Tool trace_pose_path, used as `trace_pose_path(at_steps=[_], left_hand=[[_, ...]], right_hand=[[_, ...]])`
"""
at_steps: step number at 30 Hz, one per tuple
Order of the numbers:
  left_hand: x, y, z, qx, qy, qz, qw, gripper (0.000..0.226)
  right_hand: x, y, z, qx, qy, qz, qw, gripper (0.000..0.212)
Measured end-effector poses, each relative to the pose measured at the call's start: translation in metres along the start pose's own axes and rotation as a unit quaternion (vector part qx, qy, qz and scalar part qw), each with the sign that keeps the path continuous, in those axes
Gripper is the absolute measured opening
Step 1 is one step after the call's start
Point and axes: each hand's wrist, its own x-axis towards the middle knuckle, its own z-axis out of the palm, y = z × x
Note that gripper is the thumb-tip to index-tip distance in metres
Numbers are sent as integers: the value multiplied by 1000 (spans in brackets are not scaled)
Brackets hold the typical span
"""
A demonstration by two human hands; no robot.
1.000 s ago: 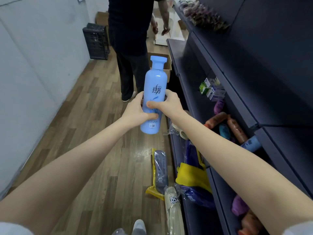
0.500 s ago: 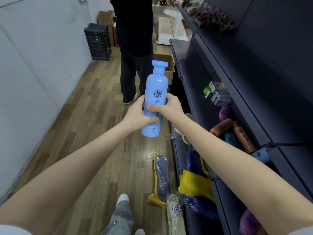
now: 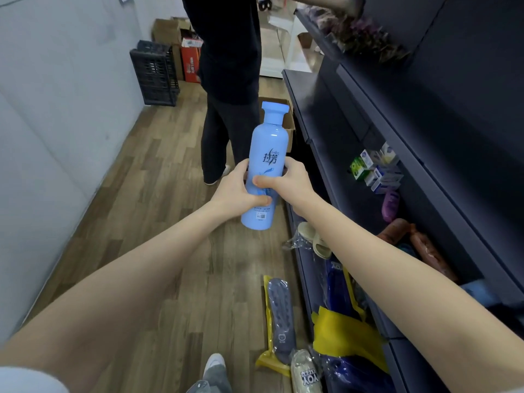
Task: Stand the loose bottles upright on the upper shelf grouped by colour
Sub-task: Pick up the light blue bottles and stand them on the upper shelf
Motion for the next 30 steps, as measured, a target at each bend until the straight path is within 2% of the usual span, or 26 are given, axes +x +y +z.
trace_pose_path(at_steps=[10, 30], left_hand=[[65, -17, -45, 20, -18, 23, 999, 68], [140, -22, -34, -7, -73, 29, 997, 69]], right_hand=[[62, -18, 28, 2, 30, 4, 1000, 44], [124, -6, 8, -12, 73, 21, 997, 42]])
